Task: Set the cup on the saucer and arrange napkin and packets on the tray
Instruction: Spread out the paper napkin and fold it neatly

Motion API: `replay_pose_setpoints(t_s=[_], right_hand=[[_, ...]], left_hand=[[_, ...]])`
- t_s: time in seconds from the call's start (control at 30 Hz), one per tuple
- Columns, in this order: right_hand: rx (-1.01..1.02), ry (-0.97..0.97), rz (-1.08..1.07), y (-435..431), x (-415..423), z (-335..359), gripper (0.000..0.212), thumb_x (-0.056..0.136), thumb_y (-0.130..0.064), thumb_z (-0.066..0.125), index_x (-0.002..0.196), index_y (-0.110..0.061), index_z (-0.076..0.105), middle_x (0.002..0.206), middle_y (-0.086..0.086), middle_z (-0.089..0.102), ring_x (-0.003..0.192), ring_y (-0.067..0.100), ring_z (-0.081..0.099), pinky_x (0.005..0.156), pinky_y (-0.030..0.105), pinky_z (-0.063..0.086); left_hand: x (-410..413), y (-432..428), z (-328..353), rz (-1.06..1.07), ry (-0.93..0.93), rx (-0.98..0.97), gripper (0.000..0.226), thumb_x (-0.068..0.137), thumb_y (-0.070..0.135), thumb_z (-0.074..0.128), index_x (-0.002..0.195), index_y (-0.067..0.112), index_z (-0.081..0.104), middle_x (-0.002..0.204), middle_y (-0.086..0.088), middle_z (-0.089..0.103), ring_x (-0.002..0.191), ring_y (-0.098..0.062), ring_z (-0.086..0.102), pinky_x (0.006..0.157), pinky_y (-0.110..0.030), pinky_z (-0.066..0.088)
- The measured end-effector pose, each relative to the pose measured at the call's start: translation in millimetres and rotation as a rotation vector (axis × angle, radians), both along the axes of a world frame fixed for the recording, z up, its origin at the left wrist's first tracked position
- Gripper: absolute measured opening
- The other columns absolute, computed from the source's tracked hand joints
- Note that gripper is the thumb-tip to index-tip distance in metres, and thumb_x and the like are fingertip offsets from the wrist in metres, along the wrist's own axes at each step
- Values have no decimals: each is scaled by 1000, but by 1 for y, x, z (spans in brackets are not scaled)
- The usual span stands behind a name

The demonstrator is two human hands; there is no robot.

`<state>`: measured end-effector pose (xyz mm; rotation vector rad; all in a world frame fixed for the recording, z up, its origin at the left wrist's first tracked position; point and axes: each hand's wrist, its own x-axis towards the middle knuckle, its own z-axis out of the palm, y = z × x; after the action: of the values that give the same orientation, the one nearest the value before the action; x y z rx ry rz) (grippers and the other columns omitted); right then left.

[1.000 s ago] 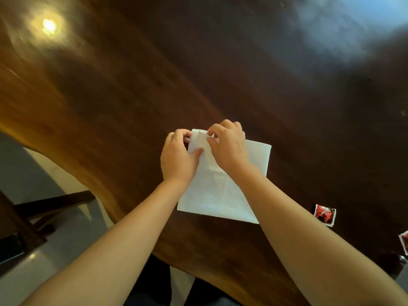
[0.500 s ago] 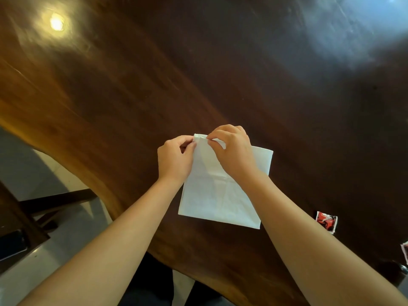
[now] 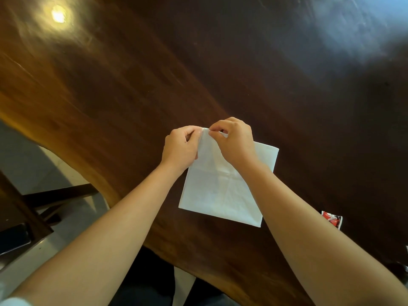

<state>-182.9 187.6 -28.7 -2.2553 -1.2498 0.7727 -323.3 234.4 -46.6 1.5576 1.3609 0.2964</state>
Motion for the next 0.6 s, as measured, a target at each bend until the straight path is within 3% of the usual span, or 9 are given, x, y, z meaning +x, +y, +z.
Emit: replay_pose_setpoints(t_s=[0.13,0.23,0.37,0.5,0.57,0.6], right_hand=[[-8,-4,18,2,2,-3,9,88,-24,74,94,-23,80,90,-9,64,89,18,61,80,42,55],[-31,-12,26,-4,7,-3,10,88,-28,74,97,-26,77,91,-12,62,92,17,57,83,43,53],[-80,-43,15,-21,24,-1,10,88,-27,73,98,-26,76,91,-11,60,95,21,54,86,46,49],[-113,-60,-26,-40,42,4,13,89,-25,71,102,-22,75,95,-6,62,98,25,53,89,48,47],[-128,-86,-58,-49,47,6,21,91,-26,69,112,-21,72,105,-1,65,106,26,51,95,44,44],[-121,-109,-83,-54,48,7,26,93,-27,67,118,-21,69,113,0,64,112,26,49,98,40,40]], left_hand=[[2,1,1,0,14,-6,29,86,44,75,106,23,76,83,18,70,71,4,66,54,-9,47],[4,5,-2,10,78,-20,24,87,37,76,106,21,76,83,16,68,73,3,65,58,-12,46],[4,8,-4,39,83,-96,19,89,31,74,106,22,77,85,16,71,80,-2,69,68,-23,57],[3,11,1,-10,65,-146,16,95,28,67,106,22,76,79,13,76,50,-4,65,63,-26,56],[4,11,6,-62,62,-128,12,97,26,61,101,26,73,71,14,73,50,-5,64,62,-23,50],[5,9,9,-61,59,-90,10,97,27,60,102,26,69,74,15,72,58,-6,67,62,-23,48]])
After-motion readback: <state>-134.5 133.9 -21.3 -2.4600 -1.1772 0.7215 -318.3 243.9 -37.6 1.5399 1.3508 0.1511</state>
